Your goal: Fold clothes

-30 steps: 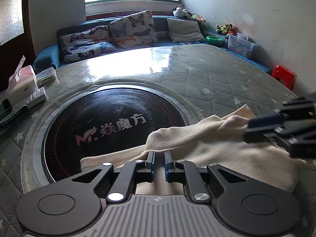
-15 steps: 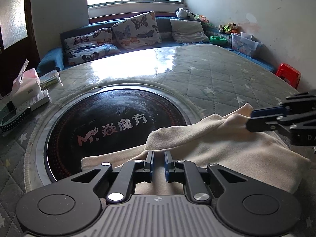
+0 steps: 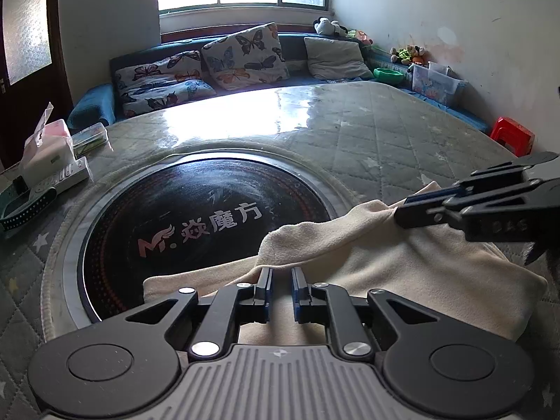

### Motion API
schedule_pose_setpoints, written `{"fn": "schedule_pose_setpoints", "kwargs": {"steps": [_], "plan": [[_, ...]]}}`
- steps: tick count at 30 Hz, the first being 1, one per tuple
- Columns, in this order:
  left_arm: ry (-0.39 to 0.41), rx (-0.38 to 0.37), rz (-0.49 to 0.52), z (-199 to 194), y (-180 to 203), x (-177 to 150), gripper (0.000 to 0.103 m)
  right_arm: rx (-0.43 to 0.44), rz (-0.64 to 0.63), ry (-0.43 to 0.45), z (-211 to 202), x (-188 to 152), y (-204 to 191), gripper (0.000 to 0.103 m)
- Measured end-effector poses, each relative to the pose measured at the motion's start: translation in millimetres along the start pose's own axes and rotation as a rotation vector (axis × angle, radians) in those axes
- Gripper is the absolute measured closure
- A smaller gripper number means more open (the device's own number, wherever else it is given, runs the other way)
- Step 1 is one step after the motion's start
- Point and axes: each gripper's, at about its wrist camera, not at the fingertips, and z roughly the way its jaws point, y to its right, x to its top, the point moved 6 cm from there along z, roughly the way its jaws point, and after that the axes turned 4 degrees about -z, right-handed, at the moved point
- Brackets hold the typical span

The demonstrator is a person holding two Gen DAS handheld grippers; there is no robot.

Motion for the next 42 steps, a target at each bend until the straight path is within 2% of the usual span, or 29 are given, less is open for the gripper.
{"fn": "schedule_pose_setpoints", "kwargs": {"steps": [3,7,16,22,31,42], "plan": [[-0.003,-0.004,-0.008,-1,-1,1,0.087,-0.013,-0.017,-0.015,7,-1,1,0.089],[0.013,-0.012,-0.022,-12,-2,-2,0.083,-0.031,-0.047,0.014,-7,3,-5,0.088],[0.077,-0.119,0.012,-61,23,-23,0.083,0.056,-0.127,0.029,-47,-20,-47,0.088],[0.107,-0.170,0.008,-82,36,-44,0.083,0.081,-0.141,0.045,-65,-38,-67,0.088],[0.094,-0.170,0.020,-79,41,-58,0.083,0.090,-0.164,0.045,-67,-59,-84,0.088],[0.084,-0.157,-0.014,-80,31,-65,0.081,0.023,-0.124,0.045,-78,-73,-63,0.088]]}}
